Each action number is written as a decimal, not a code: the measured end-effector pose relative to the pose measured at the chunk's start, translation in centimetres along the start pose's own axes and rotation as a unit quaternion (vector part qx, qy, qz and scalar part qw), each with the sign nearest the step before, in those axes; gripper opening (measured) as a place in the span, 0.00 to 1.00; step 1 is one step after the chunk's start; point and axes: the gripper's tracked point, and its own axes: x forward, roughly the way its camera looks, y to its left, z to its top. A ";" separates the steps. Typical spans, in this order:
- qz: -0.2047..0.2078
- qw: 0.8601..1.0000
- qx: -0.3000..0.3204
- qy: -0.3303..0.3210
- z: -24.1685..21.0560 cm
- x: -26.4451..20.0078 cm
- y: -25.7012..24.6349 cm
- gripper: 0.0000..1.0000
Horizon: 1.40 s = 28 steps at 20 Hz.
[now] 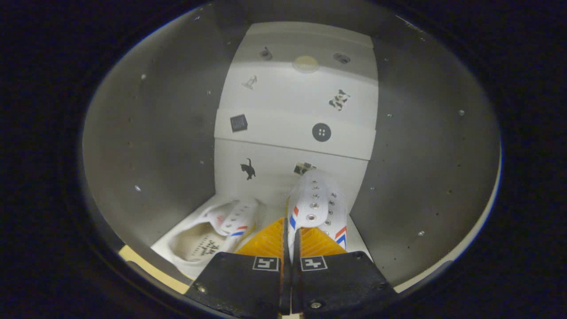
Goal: Open the shoe cabinet door, grab the shoes and put them into the shoe cabinet, then close the shoe cabinet door.
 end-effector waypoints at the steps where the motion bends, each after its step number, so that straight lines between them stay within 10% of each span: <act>1: 0.001 1.000 0.005 0.015 -0.9 0.8 0.0 0.04; 13: -0.032 0.999 0.024 0.026 -1.6 2.3 -1.1 0.16; 17: -0.046 0.998 0.035 0.004 -0.4 0.1 -1.3 0.50; 22: -0.026 0.998 0.046 -0.031 2.9 -7.3 0.8 0.83; 28: -0.019 0.995 0.066 -0.073 5.9 -20.7 3.0 0.83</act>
